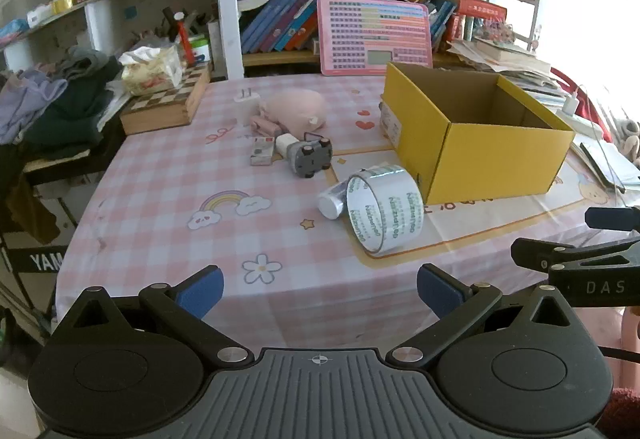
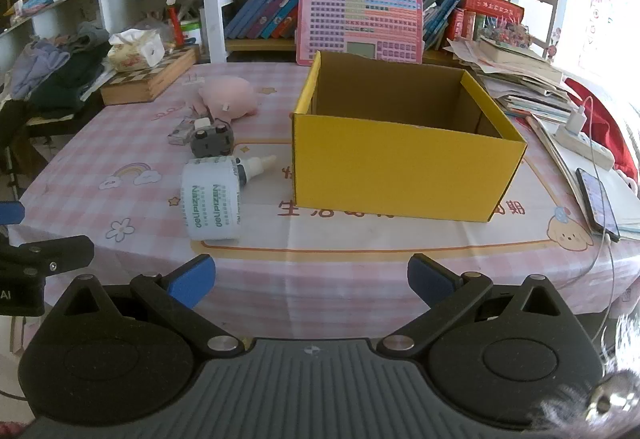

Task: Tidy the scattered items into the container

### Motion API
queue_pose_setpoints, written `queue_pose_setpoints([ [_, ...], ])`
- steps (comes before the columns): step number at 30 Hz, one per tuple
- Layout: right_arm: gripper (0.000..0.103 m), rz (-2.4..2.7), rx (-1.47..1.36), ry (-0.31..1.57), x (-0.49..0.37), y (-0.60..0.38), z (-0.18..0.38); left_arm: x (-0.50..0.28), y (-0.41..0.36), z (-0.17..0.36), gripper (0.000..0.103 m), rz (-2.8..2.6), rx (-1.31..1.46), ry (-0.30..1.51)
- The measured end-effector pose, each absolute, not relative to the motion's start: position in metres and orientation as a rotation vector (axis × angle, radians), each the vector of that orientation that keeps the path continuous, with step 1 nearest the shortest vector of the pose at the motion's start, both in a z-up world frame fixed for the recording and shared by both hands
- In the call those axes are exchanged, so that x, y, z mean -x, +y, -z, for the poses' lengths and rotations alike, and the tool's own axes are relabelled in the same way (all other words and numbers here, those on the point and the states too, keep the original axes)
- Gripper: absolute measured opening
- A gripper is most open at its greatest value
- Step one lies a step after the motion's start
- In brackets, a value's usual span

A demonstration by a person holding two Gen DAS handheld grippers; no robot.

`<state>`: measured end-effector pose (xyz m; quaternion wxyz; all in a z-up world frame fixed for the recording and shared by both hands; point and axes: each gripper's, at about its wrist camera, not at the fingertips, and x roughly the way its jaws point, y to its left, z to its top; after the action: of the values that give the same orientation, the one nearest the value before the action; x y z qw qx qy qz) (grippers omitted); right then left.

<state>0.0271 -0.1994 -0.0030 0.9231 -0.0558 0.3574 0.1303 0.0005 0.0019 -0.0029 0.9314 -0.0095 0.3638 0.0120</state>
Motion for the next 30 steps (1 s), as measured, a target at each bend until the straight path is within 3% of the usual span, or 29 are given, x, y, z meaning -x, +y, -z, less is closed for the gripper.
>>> queue_pose_setpoints([
  [30,0.103,-0.301,0.123,0.745,-0.0289,-0.1909,0.0023,0.0003,0.0101,0.0002,0.103,-0.007,0.034,0.738],
])
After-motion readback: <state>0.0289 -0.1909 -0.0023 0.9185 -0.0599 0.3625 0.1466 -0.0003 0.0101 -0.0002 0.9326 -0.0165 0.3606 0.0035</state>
